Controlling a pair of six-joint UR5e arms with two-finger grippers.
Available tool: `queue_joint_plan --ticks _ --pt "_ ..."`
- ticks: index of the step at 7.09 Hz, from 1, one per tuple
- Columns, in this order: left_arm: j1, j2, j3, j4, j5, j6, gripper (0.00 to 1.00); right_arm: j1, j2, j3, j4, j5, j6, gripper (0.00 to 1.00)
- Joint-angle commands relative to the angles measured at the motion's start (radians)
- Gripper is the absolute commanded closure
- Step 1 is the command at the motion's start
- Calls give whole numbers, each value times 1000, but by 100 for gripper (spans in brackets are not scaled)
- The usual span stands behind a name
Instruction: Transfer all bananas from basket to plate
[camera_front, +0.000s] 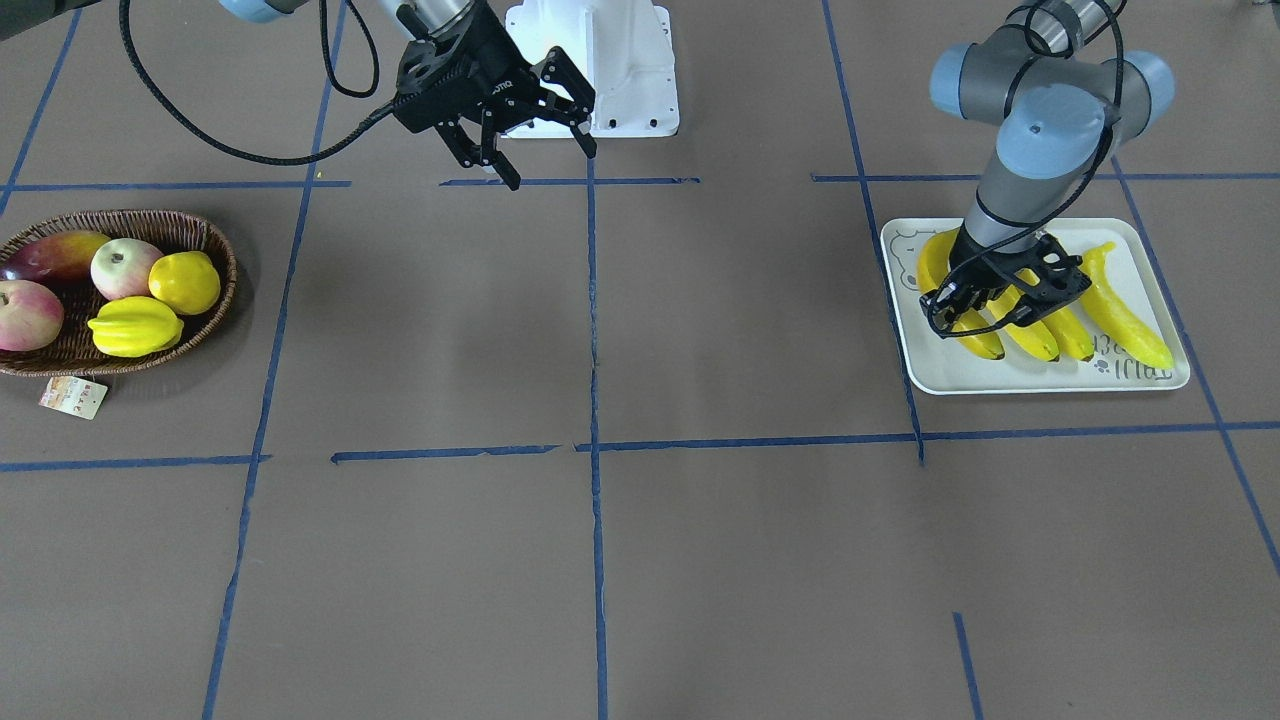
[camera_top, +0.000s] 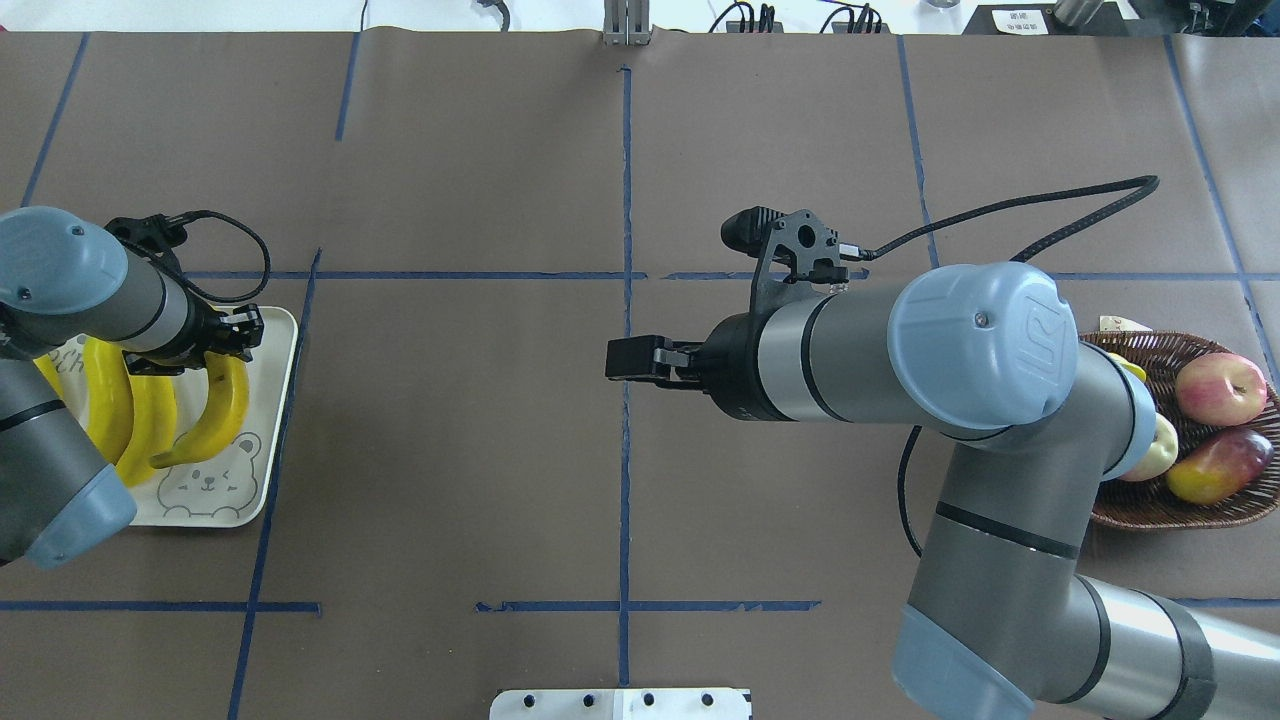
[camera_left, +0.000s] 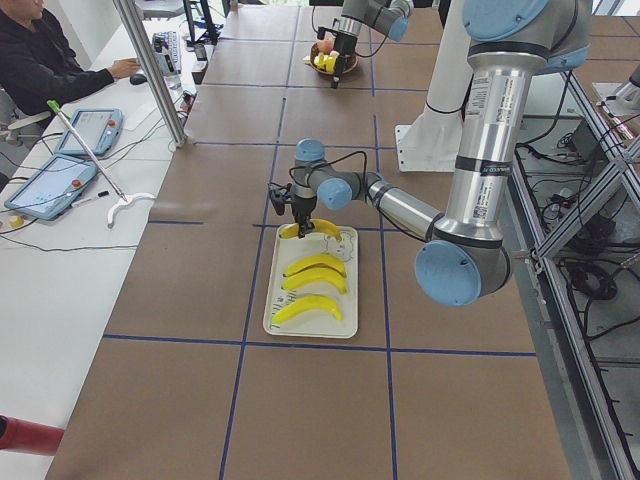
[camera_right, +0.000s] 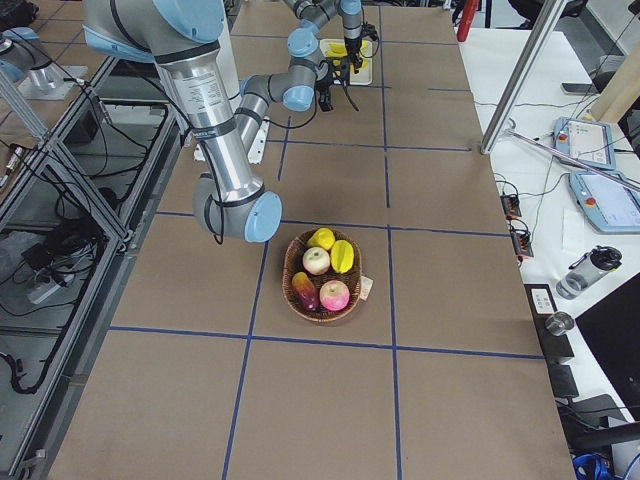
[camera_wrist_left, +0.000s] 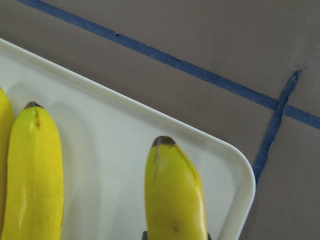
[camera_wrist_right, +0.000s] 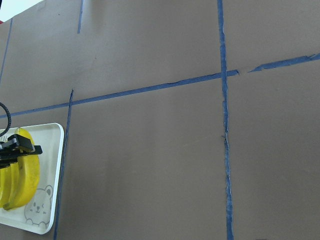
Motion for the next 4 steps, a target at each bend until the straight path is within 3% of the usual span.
queue_joint_plan --ticks 1,3,4 --pt "1 43 27 -116 17 30 1 4 -5 0 0 1 -2 0" --pt "-5 53 -14 -129 5 62 1 48 -37 8 -6 21 -6 0" --pt "-34 53 -65 -114 -5 118 1 125 -67 14 -62 88 -24 0"
